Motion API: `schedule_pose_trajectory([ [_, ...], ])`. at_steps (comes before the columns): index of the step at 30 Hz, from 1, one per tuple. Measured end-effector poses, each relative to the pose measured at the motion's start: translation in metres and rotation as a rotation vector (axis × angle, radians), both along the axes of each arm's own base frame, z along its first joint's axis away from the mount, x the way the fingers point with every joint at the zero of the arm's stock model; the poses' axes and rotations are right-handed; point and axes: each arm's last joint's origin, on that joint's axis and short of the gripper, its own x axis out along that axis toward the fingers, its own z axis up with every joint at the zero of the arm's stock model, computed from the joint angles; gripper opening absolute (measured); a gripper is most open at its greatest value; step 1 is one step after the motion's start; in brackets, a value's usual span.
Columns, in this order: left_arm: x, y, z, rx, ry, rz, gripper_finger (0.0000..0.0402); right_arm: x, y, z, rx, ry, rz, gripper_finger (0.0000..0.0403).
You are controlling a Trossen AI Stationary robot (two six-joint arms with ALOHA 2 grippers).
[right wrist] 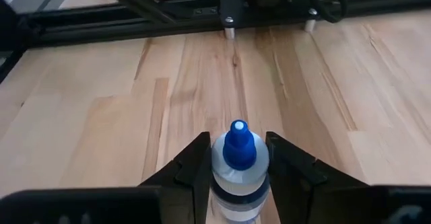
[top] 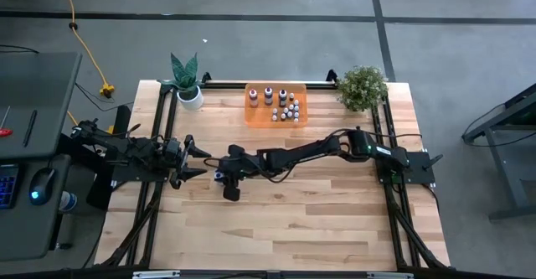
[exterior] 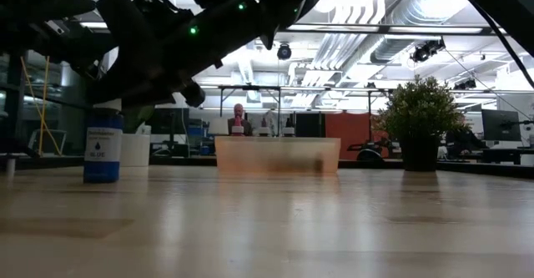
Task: Pick & Place food coloring
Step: Put the big blue food coloring bottle into the orange bin
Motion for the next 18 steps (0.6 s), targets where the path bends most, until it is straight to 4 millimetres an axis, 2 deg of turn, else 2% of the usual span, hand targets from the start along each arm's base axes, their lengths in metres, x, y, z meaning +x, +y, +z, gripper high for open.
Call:
schedule_pose_trajectory([
  [13,0.0,0.0,0.0,0.0,0.0,0.0,0.0271,-0.011,-0.004,0.012,0.208,0.099,-0.2,0.0111],
  [18,0.0,0.0,0.0,0.0,0.0,0.0,0.0271,-0.018,-0.005,0.024,0.191,0.135,-0.221,0.0111],
])
